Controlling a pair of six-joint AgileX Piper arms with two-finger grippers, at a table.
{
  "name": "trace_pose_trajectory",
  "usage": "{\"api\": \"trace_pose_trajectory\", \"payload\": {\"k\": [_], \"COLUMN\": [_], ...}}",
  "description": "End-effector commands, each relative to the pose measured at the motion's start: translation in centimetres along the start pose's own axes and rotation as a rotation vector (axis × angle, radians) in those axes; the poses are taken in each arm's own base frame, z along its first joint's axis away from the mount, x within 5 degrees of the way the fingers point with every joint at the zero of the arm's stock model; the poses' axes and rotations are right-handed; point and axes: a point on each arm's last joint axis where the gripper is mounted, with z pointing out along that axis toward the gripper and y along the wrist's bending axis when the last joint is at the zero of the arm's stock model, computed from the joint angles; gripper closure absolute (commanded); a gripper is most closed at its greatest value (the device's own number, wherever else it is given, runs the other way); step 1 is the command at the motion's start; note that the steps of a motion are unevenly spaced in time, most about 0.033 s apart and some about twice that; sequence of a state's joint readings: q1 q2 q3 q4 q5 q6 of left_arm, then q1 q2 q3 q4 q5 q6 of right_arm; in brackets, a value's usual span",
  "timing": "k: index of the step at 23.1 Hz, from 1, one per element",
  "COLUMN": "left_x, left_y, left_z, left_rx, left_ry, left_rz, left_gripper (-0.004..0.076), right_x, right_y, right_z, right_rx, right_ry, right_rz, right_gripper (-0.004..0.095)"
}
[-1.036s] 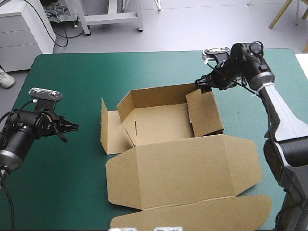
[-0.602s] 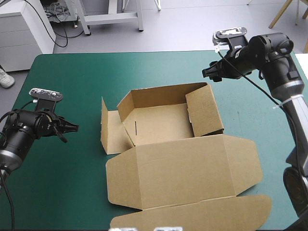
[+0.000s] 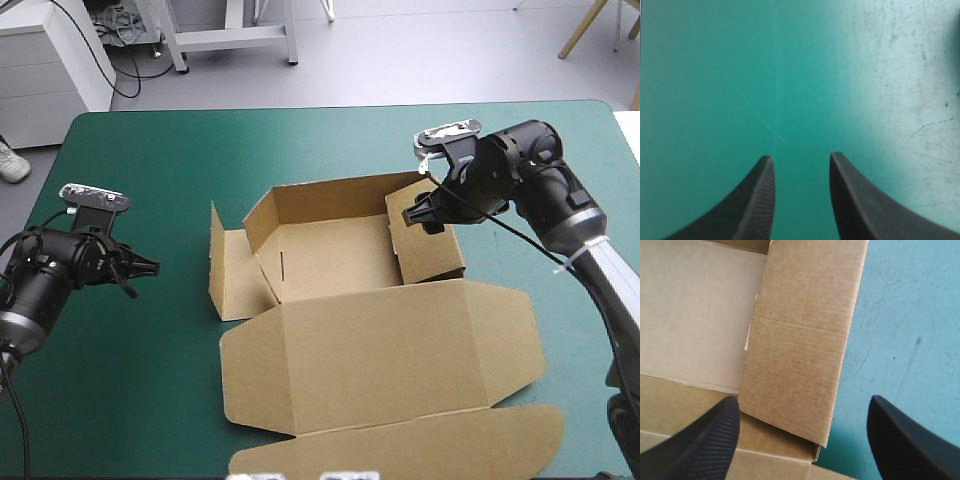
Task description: Fold the box
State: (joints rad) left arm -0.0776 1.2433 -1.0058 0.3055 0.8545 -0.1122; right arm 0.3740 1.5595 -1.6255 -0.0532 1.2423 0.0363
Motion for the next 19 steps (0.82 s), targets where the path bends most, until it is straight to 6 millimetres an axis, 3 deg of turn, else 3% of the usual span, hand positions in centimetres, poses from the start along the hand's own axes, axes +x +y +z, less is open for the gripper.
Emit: {"api": "trace_pose_trajectory", "payload": {"k": [1, 6, 13, 15, 19], "left_x": [-0.7, -0.6, -0.6, -0.6, -0.6], "left_y": [0.5, 0.5, 0.5, 0.5, 0.5], "left_z": [-1.5, -1.5, -1.5, -1.5, -1.4], "left_rx": [-0.019, -0.018, -0.016, -0.017, -0.017], "left_ry": [-0.080, -0.072, -0.070, -0.068, -0.063], "left_rz": [-0.005, -0.006, -0.008, -0.008, -0.008], "left_gripper": [0.0468, 0.0468, 0.0468, 0.0468, 0.0468], "right_x": [-1.0, -1.9, -2.6, -2.6, -2.5], "right_y": [-1.4, -3.9, -3.7, -3.7, -3.7], "right_z": [0.5, 5.2, 9.0, 10.2, 11.1], "right_rx": [0.028, 0.008, -0.030, -0.034, -0.033], "right_ry": [-0.052, 0.013, 0.040, 0.063, 0.082], "right_rz": [0.037, 0.086, 0.088, 0.094, 0.093], "right_gripper": [0.0193, 0.0193, 0.0217, 0.0298, 0.0603]}}
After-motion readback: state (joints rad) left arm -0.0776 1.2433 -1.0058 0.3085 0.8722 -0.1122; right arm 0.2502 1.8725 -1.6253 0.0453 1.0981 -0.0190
